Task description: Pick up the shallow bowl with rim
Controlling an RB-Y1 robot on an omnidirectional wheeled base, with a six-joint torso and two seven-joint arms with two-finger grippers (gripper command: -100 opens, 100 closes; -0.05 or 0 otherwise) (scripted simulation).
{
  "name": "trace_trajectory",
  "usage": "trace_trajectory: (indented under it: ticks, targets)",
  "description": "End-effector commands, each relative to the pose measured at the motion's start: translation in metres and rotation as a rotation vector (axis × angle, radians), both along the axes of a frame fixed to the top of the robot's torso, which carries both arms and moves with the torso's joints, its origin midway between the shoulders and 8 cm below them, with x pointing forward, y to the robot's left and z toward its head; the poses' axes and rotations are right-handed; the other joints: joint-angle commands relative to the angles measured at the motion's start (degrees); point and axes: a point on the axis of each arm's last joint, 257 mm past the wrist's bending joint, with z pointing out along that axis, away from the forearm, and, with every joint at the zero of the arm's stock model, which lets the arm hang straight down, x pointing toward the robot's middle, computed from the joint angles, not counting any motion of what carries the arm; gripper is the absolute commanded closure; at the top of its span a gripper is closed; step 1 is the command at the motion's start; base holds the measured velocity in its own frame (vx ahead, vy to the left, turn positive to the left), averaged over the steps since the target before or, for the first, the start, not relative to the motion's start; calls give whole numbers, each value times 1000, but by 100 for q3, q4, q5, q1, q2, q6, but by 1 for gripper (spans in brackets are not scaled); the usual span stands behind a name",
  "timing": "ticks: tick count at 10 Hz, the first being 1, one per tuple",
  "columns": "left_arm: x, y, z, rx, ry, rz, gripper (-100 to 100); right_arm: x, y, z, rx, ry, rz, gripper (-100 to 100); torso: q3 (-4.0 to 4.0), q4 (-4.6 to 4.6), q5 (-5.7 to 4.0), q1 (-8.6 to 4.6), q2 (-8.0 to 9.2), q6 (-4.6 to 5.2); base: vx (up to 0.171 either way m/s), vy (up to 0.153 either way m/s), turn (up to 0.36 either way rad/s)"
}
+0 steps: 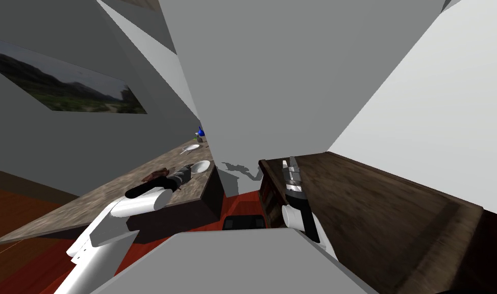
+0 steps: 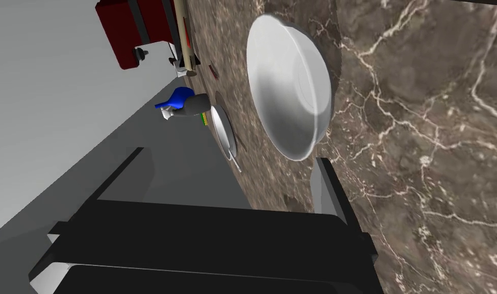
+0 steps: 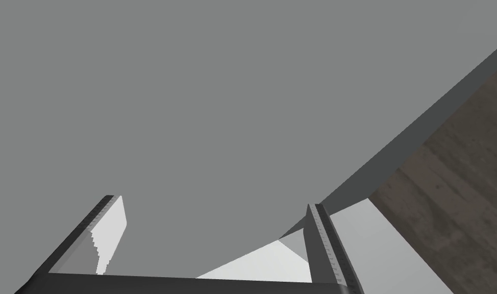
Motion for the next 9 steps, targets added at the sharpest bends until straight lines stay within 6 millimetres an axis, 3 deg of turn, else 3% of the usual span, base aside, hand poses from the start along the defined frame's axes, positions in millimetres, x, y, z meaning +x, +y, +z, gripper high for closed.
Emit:
trace_trajectory:
  ticks: [1, 9]
  targets:
    - [-3, 2, -10, -20, 43, 9, -100, 0, 0, 0, 0, 0, 0, 0, 0, 0, 0, 0, 0, 0, 66, 2, 10]
    - [-11, 6, -40, -134, 194, 54, -100, 0, 0, 0, 0, 0, 0, 0, 0, -1, 2, 8, 2, 0, 61, 16, 17]
